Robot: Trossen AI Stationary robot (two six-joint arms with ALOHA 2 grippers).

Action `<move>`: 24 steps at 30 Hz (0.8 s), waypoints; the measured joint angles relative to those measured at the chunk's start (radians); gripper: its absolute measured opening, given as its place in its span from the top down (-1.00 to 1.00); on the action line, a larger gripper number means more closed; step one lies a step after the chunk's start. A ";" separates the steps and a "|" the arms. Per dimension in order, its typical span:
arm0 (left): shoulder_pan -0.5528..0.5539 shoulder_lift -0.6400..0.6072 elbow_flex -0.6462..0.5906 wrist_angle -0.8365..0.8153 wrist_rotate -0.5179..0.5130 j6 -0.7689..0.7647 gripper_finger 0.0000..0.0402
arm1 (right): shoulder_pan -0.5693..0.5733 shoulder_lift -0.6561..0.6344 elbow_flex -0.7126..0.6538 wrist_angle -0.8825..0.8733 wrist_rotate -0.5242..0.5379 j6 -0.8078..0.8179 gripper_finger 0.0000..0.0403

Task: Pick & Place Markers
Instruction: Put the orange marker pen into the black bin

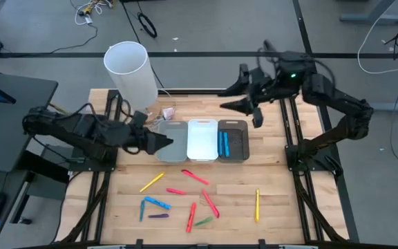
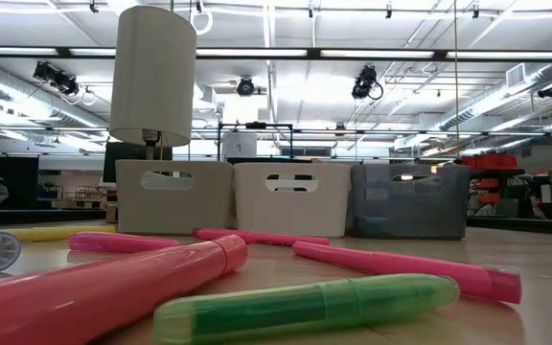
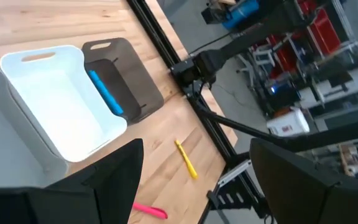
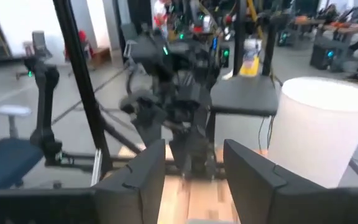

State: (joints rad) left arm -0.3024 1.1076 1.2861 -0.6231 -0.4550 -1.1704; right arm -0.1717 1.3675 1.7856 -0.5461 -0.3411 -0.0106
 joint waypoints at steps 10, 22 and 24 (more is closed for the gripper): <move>-0.150 0.102 0.006 0.010 -0.168 -0.190 -0.51 | 0.001 -0.108 -0.349 0.336 -0.043 0.068 0.18; -0.234 0.269 0.006 0.021 -0.110 -0.497 -0.51 | 0.001 -0.186 -0.513 0.435 -0.016 0.113 0.18; -0.239 0.300 0.006 0.021 -0.081 -0.534 -0.51 | 0.000 -0.186 -0.513 0.433 -0.016 0.133 0.18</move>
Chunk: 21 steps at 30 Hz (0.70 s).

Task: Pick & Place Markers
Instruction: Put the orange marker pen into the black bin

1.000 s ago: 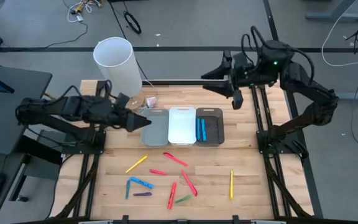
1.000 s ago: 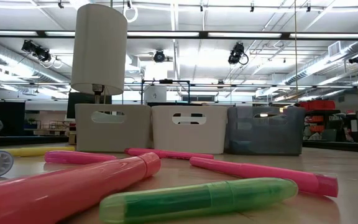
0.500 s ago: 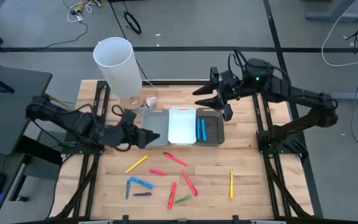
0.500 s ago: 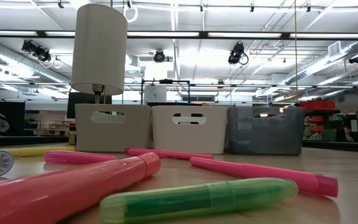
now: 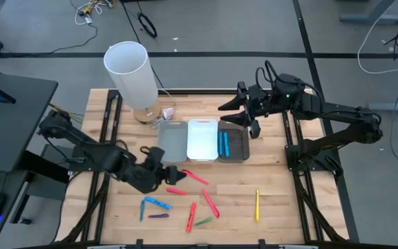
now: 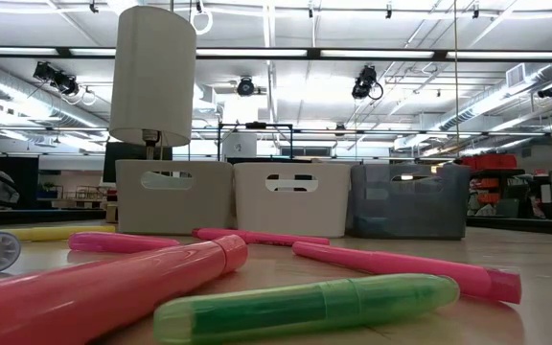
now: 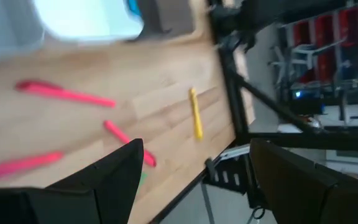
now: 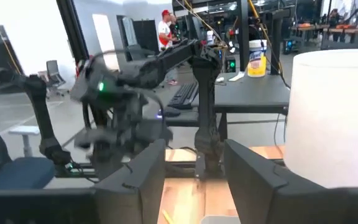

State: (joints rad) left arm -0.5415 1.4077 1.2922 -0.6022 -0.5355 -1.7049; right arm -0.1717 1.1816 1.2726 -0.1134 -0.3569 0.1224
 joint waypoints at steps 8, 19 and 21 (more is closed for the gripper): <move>-0.003 0.124 0.000 -0.001 0.147 -0.123 -0.45 | 0.000 0.000 0.000 -0.018 0.000 0.052 0.18; -0.005 0.318 0.171 -0.085 0.224 -0.096 -0.20 | -0.004 -0.004 0.000 -0.034 -0.001 0.030 0.18; -0.005 0.348 0.228 -0.139 0.243 -0.099 -0.20 | -0.004 -0.004 0.000 -0.042 0.000 0.025 0.18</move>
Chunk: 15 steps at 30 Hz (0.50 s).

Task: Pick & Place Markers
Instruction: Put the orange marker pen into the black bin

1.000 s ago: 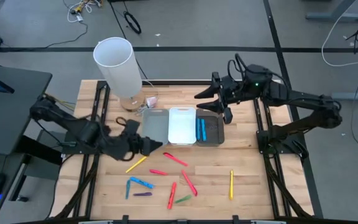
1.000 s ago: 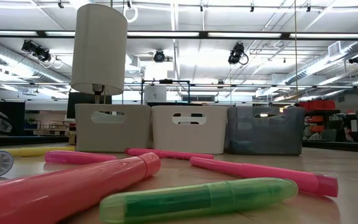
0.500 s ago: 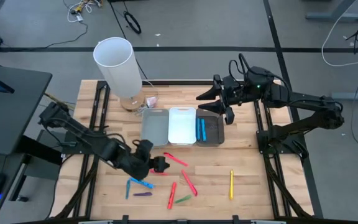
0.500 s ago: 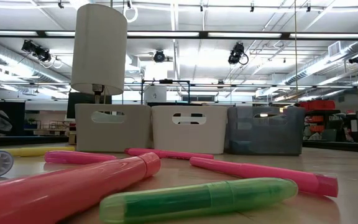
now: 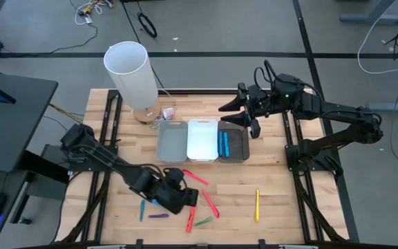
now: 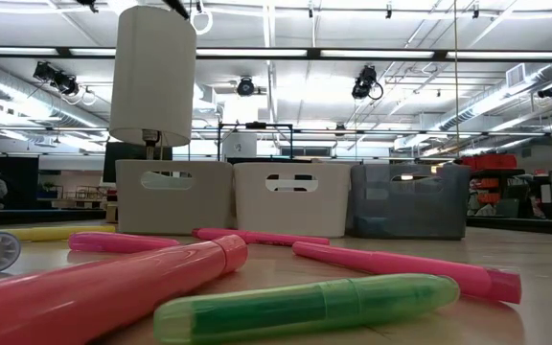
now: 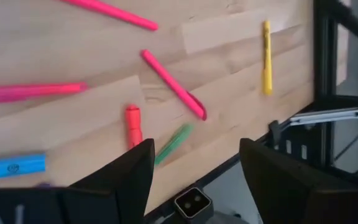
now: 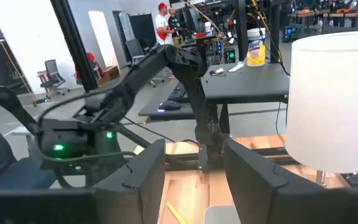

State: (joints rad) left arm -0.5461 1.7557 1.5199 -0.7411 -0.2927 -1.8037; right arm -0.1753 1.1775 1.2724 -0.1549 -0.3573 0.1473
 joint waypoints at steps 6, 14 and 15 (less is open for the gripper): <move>0.005 0.076 0.170 -0.219 0.124 -0.049 -0.20 | 0.000 0.000 0.000 -0.021 0.000 -0.009 0.18; 0.026 0.174 0.376 -0.447 0.207 -0.063 -0.20 | 0.000 0.000 0.000 -0.022 0.000 -0.029 0.18; 0.029 0.186 0.396 -0.455 0.216 -0.062 -0.20 | 0.000 0.000 0.000 -0.024 0.000 -0.029 0.18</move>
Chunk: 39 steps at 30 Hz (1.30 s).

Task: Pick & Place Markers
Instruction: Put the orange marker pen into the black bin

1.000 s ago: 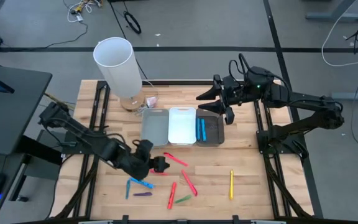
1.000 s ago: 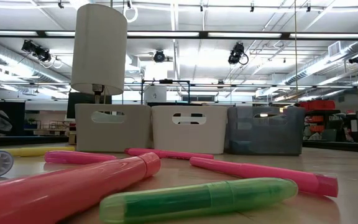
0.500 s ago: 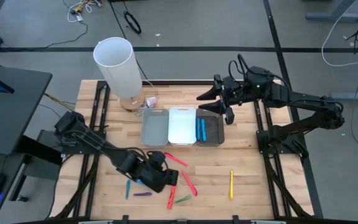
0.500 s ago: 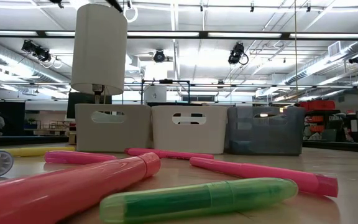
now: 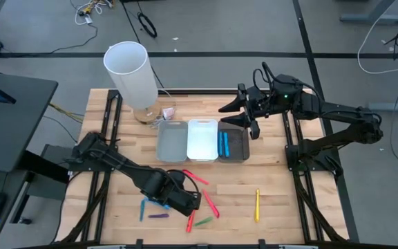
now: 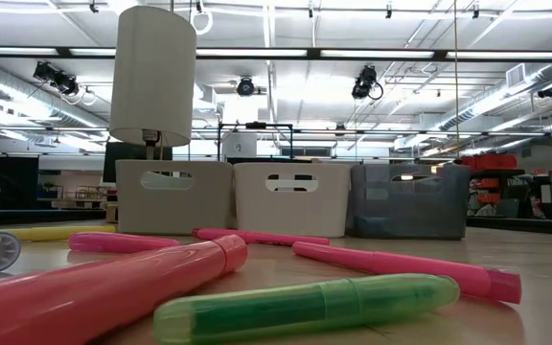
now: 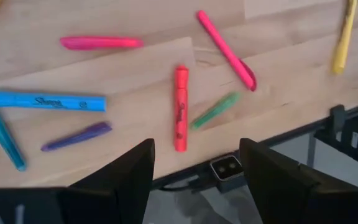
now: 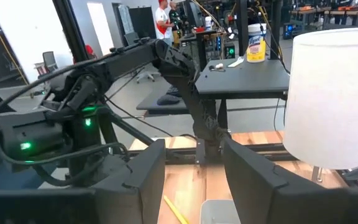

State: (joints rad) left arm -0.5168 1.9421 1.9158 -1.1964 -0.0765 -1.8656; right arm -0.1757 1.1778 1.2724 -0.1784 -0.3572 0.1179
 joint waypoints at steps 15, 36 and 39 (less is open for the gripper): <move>0.007 0.159 0.107 -0.091 0.036 -0.012 -0.20 | -0.045 0.000 0.000 -0.001 0.000 0.005 0.18; 0.007 0.343 0.106 0.025 0.055 0.018 -0.20 | -0.046 0.000 0.000 -0.037 0.000 -0.026 0.18; 0.006 0.364 0.106 0.046 0.054 0.019 -0.20 | -0.046 0.001 0.000 -0.051 0.000 -0.036 0.18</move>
State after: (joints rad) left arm -0.5103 2.3057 2.0220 -1.1501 -0.0224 -1.8469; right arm -0.2218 1.1786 1.2724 -0.2293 -0.3576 0.0823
